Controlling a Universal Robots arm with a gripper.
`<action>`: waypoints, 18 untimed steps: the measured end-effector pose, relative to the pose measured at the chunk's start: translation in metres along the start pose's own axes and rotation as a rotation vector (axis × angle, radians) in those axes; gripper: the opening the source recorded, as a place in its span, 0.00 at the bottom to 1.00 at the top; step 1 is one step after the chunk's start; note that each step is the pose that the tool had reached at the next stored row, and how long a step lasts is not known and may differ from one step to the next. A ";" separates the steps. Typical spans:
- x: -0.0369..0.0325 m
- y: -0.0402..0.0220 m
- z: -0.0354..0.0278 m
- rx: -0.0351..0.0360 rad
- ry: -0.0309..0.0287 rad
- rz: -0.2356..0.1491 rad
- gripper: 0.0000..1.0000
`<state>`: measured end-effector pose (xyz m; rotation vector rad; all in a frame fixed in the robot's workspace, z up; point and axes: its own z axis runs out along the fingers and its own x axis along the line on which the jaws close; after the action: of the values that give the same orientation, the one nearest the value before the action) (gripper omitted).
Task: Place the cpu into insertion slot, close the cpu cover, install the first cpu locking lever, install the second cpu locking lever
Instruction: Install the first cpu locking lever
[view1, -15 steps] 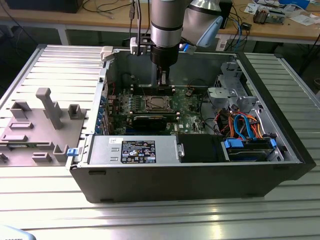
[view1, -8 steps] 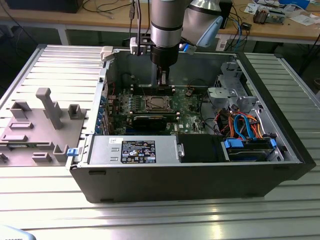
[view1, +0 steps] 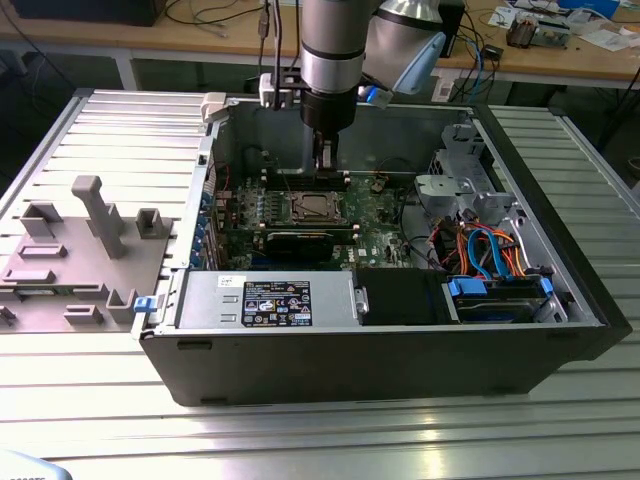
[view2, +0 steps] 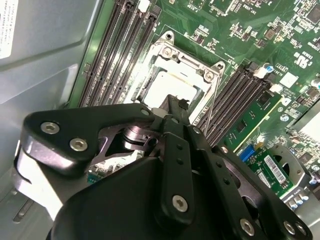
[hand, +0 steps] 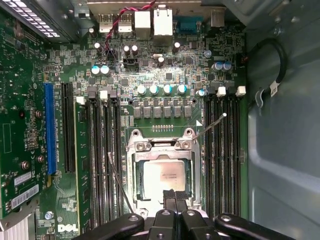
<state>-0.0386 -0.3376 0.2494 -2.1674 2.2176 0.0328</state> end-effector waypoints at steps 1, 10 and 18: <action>0.0000 0.0002 -0.0008 0.0003 0.0000 0.000 0.11; -0.0002 0.0004 -0.0042 0.0009 0.0001 0.000 0.11; -0.0002 0.0005 -0.0043 0.0043 0.0136 0.082 0.11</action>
<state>-0.0391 -0.3377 0.2537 -2.0801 2.3102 0.0158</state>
